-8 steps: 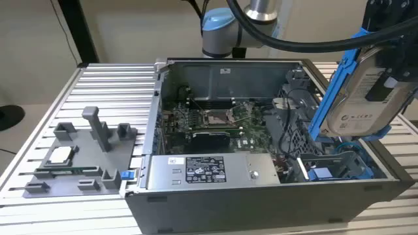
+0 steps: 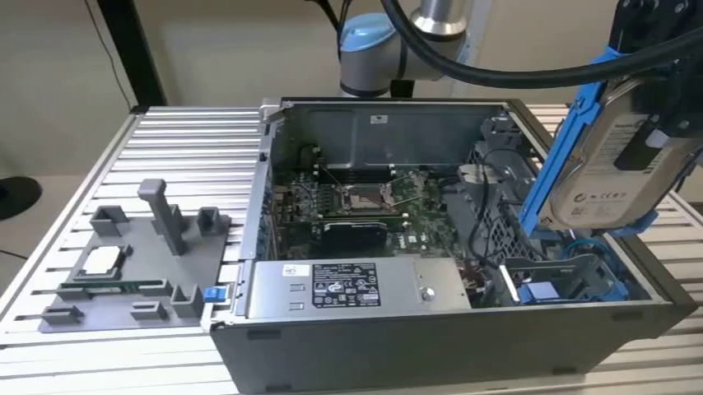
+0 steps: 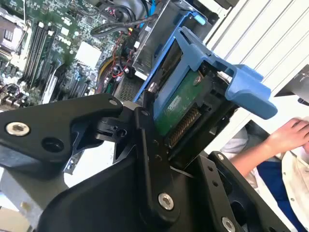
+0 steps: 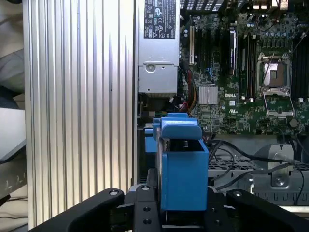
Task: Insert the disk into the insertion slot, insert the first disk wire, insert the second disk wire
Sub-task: 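Insert the disk into the insertion slot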
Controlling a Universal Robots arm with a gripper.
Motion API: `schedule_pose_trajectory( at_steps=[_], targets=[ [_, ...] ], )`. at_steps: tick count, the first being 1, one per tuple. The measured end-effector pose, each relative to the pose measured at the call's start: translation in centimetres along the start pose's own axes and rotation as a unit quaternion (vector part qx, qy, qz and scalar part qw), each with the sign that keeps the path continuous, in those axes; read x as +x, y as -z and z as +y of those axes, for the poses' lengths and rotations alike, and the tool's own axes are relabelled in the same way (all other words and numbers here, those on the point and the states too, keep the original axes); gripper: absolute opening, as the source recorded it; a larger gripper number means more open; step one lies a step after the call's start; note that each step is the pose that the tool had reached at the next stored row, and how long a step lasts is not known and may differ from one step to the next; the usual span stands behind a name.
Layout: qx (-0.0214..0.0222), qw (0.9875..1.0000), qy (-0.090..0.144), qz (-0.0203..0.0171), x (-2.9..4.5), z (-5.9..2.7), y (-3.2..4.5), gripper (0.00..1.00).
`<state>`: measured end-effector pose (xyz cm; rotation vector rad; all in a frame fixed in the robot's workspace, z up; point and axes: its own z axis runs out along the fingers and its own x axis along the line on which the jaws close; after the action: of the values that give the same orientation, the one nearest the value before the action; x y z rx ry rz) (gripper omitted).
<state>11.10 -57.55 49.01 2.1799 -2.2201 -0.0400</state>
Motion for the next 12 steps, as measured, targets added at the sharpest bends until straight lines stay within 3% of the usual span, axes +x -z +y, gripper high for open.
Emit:
schedule_pose_trajectory(
  at_steps=[7,12],
  targets=[
    [-0.0003,1.0000,0.000,0.0001,0.05,-0.23,-0.19,0.00],
    [-0.0036,1.0000,0.000,-0.0012,0.27,-0.89,-0.54,0.00]
  ],
)
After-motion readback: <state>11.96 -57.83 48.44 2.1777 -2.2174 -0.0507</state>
